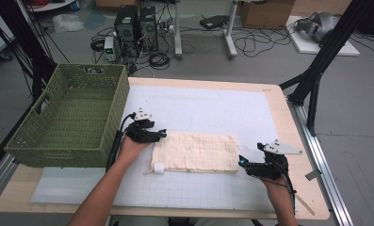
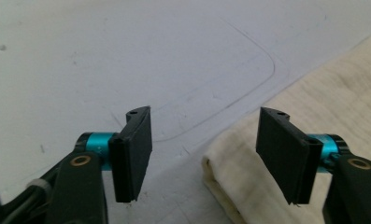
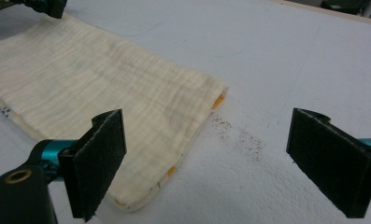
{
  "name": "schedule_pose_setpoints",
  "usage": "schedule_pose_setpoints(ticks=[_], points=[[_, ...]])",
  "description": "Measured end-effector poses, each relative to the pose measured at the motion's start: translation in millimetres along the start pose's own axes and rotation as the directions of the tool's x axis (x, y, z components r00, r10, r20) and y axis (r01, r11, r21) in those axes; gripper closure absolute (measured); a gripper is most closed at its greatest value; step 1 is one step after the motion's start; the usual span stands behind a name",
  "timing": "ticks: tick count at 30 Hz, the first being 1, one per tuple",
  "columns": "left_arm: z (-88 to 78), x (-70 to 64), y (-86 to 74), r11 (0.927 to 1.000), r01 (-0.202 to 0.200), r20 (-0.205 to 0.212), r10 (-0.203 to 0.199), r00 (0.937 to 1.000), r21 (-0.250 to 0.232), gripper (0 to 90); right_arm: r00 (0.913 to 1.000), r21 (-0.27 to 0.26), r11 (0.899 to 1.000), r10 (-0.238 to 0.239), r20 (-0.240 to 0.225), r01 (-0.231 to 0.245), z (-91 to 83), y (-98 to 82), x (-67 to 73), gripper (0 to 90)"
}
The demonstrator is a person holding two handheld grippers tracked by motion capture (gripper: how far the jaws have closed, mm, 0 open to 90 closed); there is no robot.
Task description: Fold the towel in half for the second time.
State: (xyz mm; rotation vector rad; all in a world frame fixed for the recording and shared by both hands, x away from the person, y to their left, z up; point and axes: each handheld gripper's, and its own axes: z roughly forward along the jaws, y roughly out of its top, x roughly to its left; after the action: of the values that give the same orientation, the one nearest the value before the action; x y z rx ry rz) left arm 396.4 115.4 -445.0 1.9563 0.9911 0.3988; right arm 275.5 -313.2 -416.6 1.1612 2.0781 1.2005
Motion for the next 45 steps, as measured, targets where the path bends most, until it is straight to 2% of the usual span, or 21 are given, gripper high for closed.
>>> schedule_pose_setpoints(ticks=[5,10,14,20,22,30,34,37,41,45], points=[[5.4,-1.5,-3.7,0.9971,-0.05,0.013,0.049,0.9987,0.058,49.5,0.9999,0.011,1.0,0.01,0.004,-0.01,1.7,-0.9,-0.9,11.2],[5.0,-5.5,-3.9,0.9938,-0.094,0.05,0.091,0.9946,0.059,67.8,0.9999,0.02,1.0,0.008,0.006,-0.009,5.4,-0.8,-1.8,11.2],[4.2,-7.2,-4.2,0.9941,-0.09,0.058,0.087,0.9945,0.06,80.9,0.9999,0.033,0.999,0.015,0.004,-0.015,12.5,-0.7,-4.2,11.2],[3.8,-5.4,-5.0,0.996,-0.068,0.062,0.065,0.996,0.057,83.7,0.999,0.071,0.997,0.045,-0.005,-0.044,29.5,7.3,-11.9,11.2],[3.6,-5.4,-5.2,0.9965,-0.063,0.062,0.059,0.9963,0.055,83.7,0.9991,0.086,0.995,0.039,0.015,-0.04,38.2,12.9,-17.4,11.2],[2.5,-2.4,-5.8,0.9983,-0.03,0.074,0.027,0.9969,0.049,83.8,0.9991,0.166,0.986,0.037,-0.019,-0.033,75.8,36.5,-32.0,11.8],[2.5,-2.7,-6.0,0.9985,-0.026,0.073,0.023,0.9971,0.047,83.8,0.9987,0.18,0.983,0.028,-0.042,-0.02,89.4,39.0,-34.3,25.4],[2.5,-2.3,-6.0,0.9985,-0.027,0.075,0.023,0.9969,0.048,83.7,0.9975,0.221,0.975,0.022,-0.067,-0.006,99.5,35.0,-34.4,34.4],[2.1,-1.6,-6.2,0.9988,-0.013,0.079,0.009,0.9969,0.047,83.7,0.9949,0.259,0.966,0.005,-0.101,0.021,104.8,31.6,-33.6,49.1],[1.2,0.0,-7.0,0.9991,0.011,0.09,-0.015,0.9958,0.041,83.6,0.9902,0.253,0.966,-0.017,-0.139,0.052,104.3,32.1,-32.4,67.7]])
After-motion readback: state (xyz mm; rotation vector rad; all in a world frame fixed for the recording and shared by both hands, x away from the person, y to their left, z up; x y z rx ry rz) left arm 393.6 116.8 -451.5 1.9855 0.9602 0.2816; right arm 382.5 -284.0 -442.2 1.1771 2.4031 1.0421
